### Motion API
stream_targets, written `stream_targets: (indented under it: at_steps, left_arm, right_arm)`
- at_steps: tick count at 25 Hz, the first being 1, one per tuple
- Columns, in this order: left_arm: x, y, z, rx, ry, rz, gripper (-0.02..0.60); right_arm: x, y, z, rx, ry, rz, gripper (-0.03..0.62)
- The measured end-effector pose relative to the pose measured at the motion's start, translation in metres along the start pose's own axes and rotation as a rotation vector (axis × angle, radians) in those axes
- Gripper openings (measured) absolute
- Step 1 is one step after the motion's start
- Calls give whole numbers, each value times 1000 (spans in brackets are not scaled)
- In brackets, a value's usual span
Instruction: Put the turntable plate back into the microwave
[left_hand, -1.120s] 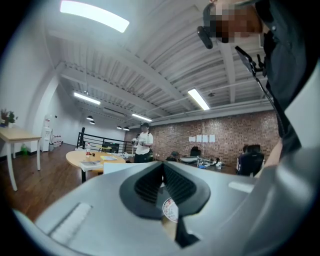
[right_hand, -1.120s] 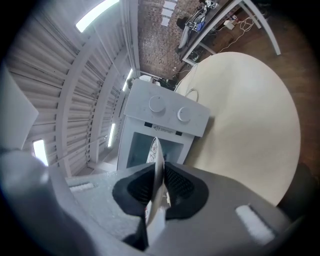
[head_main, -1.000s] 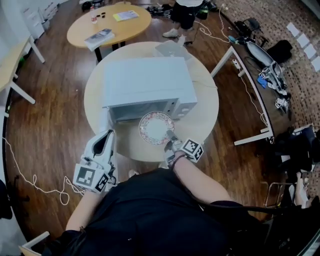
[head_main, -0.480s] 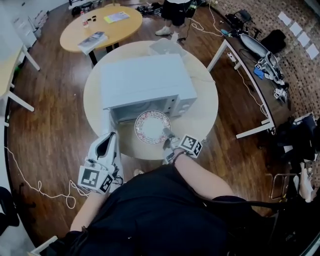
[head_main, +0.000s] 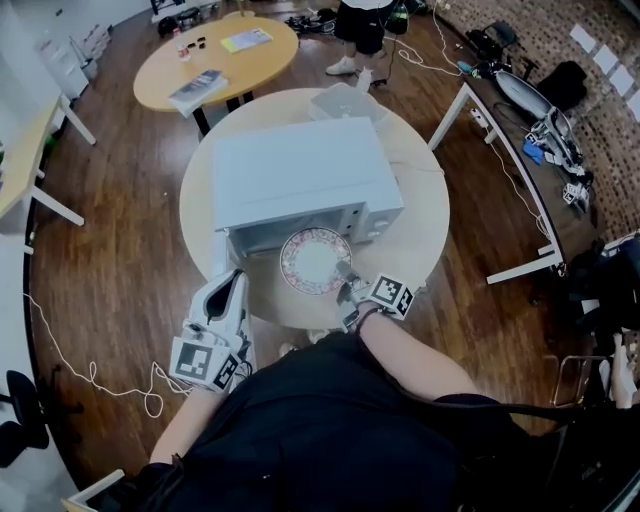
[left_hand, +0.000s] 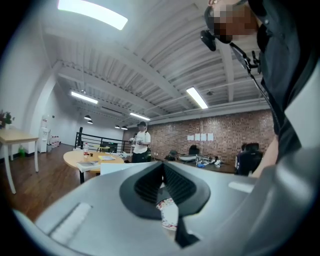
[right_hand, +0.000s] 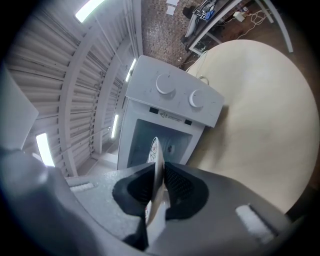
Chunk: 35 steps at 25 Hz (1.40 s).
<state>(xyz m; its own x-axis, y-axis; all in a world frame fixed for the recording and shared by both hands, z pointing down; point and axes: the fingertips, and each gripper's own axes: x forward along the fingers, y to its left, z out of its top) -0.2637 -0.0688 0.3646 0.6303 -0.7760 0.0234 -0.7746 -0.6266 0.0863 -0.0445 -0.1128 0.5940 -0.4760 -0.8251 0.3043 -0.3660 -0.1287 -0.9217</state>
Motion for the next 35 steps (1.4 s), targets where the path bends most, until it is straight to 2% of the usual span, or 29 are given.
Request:
stream_targets:
  at_steps: [5,9,15,20,26,35]
  left_arm:
    - [7,6,3,17,11,28,6]
    - [15,-2,5,59,18,10,6]
    - [20,3,0,53,39,28,6]
    - [26,-3,-1,62,55,8,6]
    - [27,10,-8,51,90,70,6]
    - [29,22,-12,44,106,113,6]
  right_arm:
    - [18,1,1,6,29,12,26]
    - [24,0,1,13,53,16,26]
    - [31,-6,-1,26,68,10,26]
    - [35,-10,4,31,69,-6,26]
    - [43,-18,10,35,53,-28,26]
    - [64,-14,7,24,91,-16,26]
